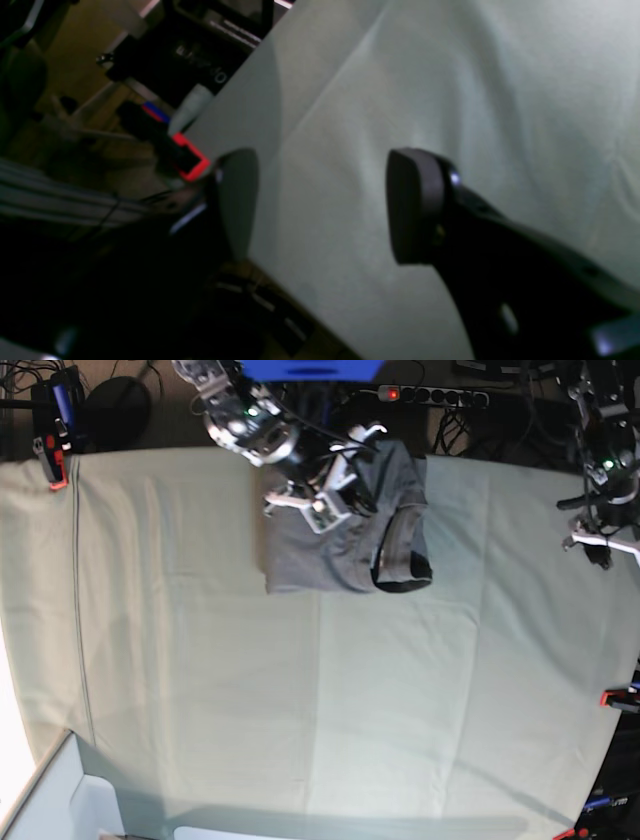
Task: Layout the t-shirt on the table in an organized manner, then fold the t-shirt properly
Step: 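Fold the strip end held by the right gripper over onto the folded half, then release the shirt with the right gripper and move the left gripper in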
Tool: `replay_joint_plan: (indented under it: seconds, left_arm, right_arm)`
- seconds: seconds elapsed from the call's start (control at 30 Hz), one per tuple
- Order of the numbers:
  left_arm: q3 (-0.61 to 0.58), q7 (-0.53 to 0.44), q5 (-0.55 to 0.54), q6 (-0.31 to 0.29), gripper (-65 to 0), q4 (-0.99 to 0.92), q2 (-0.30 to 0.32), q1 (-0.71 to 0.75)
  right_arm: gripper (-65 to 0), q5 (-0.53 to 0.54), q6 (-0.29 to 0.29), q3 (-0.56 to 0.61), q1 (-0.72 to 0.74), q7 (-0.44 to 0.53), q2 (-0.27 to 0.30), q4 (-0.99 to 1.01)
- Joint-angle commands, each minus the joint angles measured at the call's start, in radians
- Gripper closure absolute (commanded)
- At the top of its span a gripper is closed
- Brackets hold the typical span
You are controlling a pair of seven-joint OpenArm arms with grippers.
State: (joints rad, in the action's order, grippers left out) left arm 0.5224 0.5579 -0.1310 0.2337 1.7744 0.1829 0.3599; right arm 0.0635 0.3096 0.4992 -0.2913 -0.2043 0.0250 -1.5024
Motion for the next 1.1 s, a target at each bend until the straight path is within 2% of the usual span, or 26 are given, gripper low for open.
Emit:
replay_joint_plan:
  seconds: [0.0,0.13,0.27,0.37,0.5,0.67,0.97,1.07]
  left_arm:
    - [0.005,-0.025,0.009,0.002,-41.9,0.025,0.004,-0.002]
    - [0.006,-0.023,0.009,0.002,-45.5,0.026,-0.024,-0.002]
    - [0.008,-0.023,0.009,0.002,-47.7,0.020,-0.026,-0.005]
    - [0.008,-0.023,0.009,0.002,-48.9,0.025,-0.027,-0.002]
    - [0.006,-0.023,0.009,0.002,-50.5,0.025,-0.030,0.000]
    - [0.006,-0.023,0.009,0.002,-51.2,0.025,-0.032,0.029]
    - [0.005,-0.023,0.009,0.002,-51.2,0.006,-0.061,0.052]
    - [-0.029,-0.023,0.009,0.002,-51.2,0.008,-0.066,0.060]
  right_arm:
    - [0.0,0.009,0.004,0.023,0.017,0.015,-0.004,0.023]
    - [0.0,0.012,0.004,0.088,0.062,0.015,-0.004,0.112]
    - [0.0,0.009,0.004,0.117,0.057,0.015,0.006,0.093]
    - [0.0,0.014,0.004,0.094,0.022,0.018,0.037,-0.008]
    - [0.0,0.014,0.004,0.037,0.020,0.013,0.037,-0.114]
    - [0.0,0.016,0.004,0.020,0.122,0.003,0.029,-0.073]
    - [0.0,0.011,0.007,0.020,0.303,-0.002,-0.079,0.219]
    - [0.0,0.009,0.007,0.022,0.347,-0.002,-0.121,0.297]
